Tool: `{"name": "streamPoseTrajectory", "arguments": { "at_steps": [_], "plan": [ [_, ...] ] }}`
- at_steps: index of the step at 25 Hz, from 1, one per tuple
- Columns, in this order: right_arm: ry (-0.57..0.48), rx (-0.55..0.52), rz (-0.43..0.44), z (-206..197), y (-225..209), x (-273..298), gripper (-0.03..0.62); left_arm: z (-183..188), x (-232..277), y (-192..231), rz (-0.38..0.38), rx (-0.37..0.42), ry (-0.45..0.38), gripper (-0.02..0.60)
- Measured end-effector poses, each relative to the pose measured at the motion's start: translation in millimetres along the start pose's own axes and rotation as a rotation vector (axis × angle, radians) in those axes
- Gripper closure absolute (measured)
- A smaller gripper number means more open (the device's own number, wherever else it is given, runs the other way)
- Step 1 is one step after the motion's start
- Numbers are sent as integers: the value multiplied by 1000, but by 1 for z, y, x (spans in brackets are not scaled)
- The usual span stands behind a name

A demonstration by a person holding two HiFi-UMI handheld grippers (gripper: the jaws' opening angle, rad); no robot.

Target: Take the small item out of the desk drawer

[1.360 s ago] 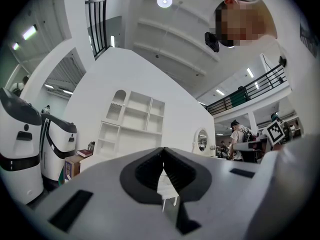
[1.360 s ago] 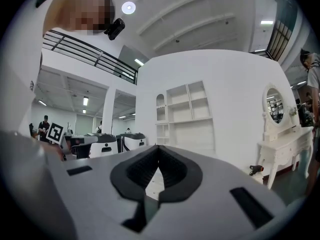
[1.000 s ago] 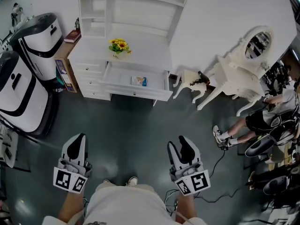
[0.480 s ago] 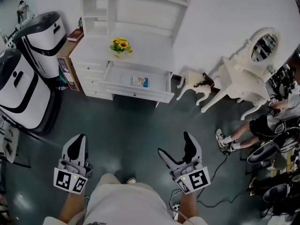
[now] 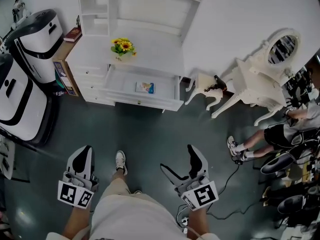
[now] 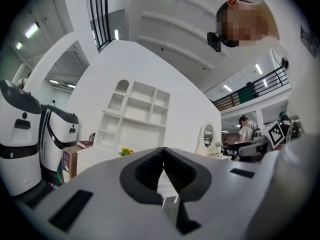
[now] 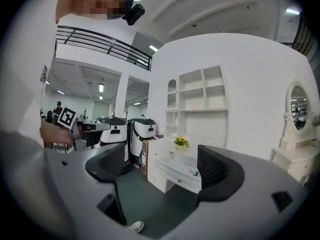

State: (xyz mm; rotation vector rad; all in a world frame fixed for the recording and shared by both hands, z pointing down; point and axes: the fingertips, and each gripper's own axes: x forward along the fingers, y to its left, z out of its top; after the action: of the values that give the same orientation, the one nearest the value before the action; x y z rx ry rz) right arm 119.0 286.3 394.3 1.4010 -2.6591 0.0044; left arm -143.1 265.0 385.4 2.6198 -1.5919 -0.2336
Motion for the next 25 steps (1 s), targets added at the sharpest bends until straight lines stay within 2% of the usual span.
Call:
{"name": "streamPoseTrajectory", "arguments": {
  "at_steps": [5,13,19,25],
  "plan": [
    [56,-2,-39,-6,-36,55,149,-19,77,33,-58,-53,8,566],
    [125,-26,-53,21,-96,197,149,-12,218,119,-130,-109,-8,566],
    [164,-36,-87,35,-119,263,149,-17,284,164,-180,-155,17,566],
    [192,-39,-118,37,-141,290,149,-19,330,176,-231,-179,19,566]
  ]
}}
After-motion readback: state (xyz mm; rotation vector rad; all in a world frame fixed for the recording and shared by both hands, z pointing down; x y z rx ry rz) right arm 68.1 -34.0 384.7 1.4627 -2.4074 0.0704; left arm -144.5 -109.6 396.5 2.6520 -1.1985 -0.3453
